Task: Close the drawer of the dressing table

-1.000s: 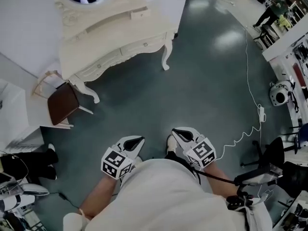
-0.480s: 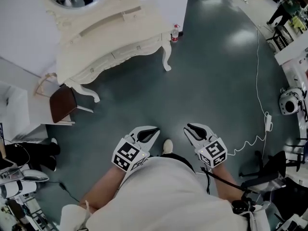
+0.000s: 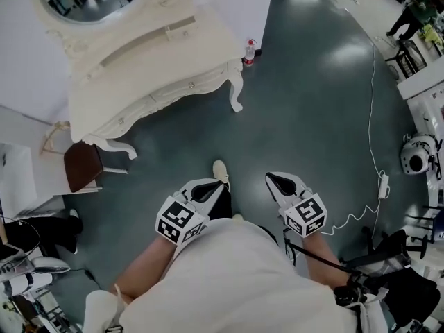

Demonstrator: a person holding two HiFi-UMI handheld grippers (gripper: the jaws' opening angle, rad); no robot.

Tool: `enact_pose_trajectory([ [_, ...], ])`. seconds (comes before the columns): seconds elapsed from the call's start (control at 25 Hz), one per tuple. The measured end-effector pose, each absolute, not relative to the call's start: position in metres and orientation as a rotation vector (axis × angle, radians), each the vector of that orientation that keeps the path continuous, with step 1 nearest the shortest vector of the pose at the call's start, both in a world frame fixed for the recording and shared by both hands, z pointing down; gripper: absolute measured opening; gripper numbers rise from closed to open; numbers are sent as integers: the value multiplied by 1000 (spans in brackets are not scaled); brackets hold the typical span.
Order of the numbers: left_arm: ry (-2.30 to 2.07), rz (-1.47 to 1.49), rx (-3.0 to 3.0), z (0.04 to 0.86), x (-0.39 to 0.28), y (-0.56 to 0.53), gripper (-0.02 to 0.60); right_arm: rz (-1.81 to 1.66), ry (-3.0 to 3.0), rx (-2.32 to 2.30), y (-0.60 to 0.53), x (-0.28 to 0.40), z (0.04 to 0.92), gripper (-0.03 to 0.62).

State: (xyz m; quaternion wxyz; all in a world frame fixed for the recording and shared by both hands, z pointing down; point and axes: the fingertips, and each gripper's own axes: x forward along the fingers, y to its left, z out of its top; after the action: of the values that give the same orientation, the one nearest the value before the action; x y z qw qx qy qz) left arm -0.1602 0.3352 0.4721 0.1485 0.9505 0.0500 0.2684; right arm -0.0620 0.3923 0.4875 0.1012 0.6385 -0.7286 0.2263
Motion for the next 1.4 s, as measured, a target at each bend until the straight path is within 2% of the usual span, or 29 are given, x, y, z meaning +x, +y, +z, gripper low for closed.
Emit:
enact_pose_trajectory([
  [0.28,195,658,2731,461,-65,219,2,663,-2080,1869,293,15,460,-3],
  [0.48,94,670,2780,469,-24,123,3,664,-2060,1904,213,52,454,-3],
  [0.92,-349,650,2726,505,27,-30,6,647,-2182,1675,76,114,461,-3],
  [1.4,-923,691,2471,550,118,-192,58,597,-2379,1284,-82,245,463,-3],
])
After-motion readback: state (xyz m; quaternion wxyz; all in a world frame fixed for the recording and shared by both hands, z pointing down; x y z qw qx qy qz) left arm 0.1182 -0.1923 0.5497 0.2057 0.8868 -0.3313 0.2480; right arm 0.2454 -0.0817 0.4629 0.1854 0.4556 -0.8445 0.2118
